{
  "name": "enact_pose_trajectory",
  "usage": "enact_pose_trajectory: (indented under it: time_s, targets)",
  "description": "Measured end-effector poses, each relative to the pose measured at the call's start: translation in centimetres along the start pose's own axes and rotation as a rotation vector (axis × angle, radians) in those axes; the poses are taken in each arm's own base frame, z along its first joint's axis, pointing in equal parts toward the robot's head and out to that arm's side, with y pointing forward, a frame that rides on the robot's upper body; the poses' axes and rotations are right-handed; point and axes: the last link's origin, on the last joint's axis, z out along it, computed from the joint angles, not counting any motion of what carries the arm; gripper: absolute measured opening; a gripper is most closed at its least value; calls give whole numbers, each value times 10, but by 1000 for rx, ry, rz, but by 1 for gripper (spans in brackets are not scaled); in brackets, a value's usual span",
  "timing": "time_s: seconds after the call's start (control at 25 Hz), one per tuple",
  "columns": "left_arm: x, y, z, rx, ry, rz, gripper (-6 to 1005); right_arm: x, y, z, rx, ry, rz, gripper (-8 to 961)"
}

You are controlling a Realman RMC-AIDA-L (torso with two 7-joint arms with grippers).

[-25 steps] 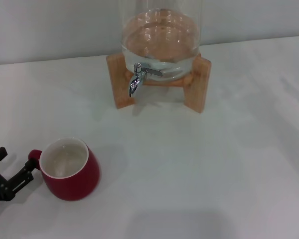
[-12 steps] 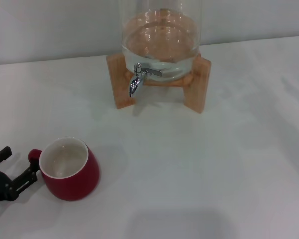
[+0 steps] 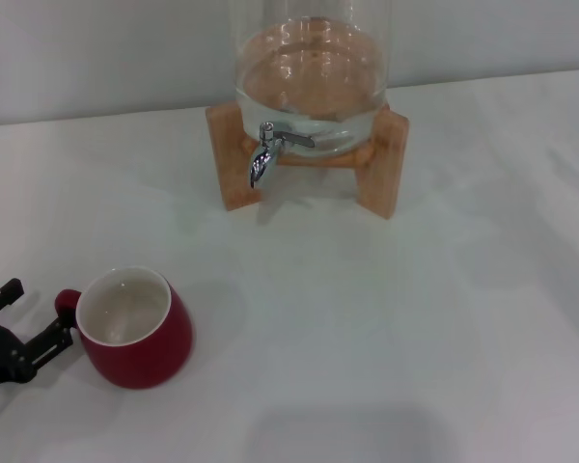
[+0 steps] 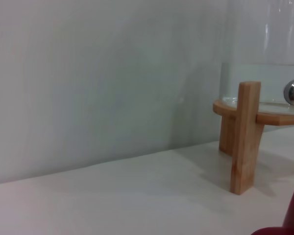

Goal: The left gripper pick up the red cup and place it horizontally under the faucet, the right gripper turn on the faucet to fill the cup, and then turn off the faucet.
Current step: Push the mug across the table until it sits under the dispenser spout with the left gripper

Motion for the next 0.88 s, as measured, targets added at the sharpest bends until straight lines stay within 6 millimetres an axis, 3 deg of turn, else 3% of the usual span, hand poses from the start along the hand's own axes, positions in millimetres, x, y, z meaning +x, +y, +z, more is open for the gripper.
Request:
enact_pose_trajectory:
  time_s: [0.88]
  targets:
    - [1,-2,4,5,-9,4,817,-1,0,-1,-1,-10,7,795]
